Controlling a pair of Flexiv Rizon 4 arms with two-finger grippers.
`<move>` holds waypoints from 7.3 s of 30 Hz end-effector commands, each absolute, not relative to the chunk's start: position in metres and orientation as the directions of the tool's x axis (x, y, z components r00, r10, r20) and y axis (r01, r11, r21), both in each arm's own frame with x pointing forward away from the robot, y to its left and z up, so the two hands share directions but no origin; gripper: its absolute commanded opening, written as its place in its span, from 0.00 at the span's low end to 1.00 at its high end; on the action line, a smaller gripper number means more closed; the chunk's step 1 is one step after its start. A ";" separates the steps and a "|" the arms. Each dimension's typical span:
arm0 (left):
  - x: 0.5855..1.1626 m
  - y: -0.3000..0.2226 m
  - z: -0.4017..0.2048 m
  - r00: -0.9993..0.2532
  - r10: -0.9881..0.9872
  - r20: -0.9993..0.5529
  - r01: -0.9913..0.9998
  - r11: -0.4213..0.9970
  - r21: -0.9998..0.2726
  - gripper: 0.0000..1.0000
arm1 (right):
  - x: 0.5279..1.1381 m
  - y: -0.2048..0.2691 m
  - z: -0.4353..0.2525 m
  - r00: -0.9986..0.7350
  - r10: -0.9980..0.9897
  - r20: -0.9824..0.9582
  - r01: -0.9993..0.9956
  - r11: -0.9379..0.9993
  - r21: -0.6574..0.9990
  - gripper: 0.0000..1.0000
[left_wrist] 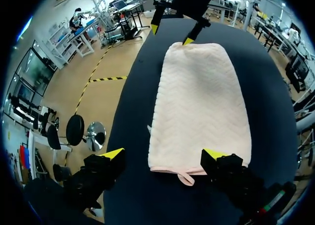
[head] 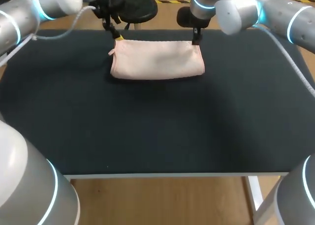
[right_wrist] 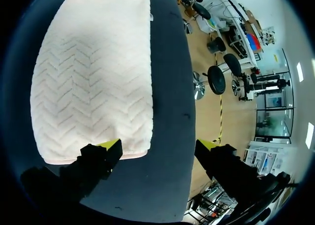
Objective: Fold the towel
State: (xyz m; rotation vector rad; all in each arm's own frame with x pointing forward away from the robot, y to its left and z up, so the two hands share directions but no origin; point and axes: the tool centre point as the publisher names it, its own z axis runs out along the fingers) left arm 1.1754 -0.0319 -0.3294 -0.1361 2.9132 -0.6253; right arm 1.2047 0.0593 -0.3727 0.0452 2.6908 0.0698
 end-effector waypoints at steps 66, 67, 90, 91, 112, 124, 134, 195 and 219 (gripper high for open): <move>1.077 0.019 -0.299 -0.995 -0.024 -0.096 0.039 0.797 -0.602 1.00 | 1.131 0.091 -0.337 -0.785 0.501 -0.366 0.321 0.833 0.451 1.00; 1.077 0.019 -0.299 -0.995 -0.024 -0.096 0.039 0.797 -0.602 1.00 | 1.131 0.094 -0.336 -0.780 0.533 -0.328 0.351 0.807 0.476 1.00; 1.077 0.019 -0.299 -0.995 -0.024 -0.096 0.039 0.797 -0.602 1.00 | 1.127 0.084 -0.341 -0.471 0.865 0.173 0.795 0.331 0.507 1.00; 1.077 0.019 -0.299 -0.995 -0.024 -0.096 0.039 0.797 -0.602 1.00 | 1.126 0.083 -0.342 -0.459 0.868 0.187 0.805 0.318 0.501 1.00; 1.077 0.019 -0.299 -0.995 -0.024 -0.096 0.039 0.797 -0.602 1.00 | 1.116 0.064 -0.391 -0.310 0.844 0.437 0.926 0.164 0.340 1.00; 1.077 0.019 -0.299 -0.995 -0.024 -0.096 0.039 0.797 -0.602 1.00 | 1.119 0.064 -0.408 -0.313 0.819 0.481 0.932 0.166 0.323 1.00; 1.077 0.019 -0.299 -0.995 -0.024 -0.096 0.039 0.797 -0.602 1.00 | 1.119 0.065 -0.420 -0.269 0.780 0.565 0.949 0.116 0.292 1.00; 1.077 0.019 -0.299 -0.995 -0.024 -0.096 0.039 0.797 -0.602 1.00 | 1.150 0.236 -0.371 -0.310 0.897 0.315 0.923 0.205 0.325 0.00; 1.077 0.019 -0.299 -0.995 -0.024 -0.096 0.039 0.797 -0.602 1.00 | 1.119 0.349 -0.347 -0.311 0.918 0.247 0.912 0.215 0.351 1.00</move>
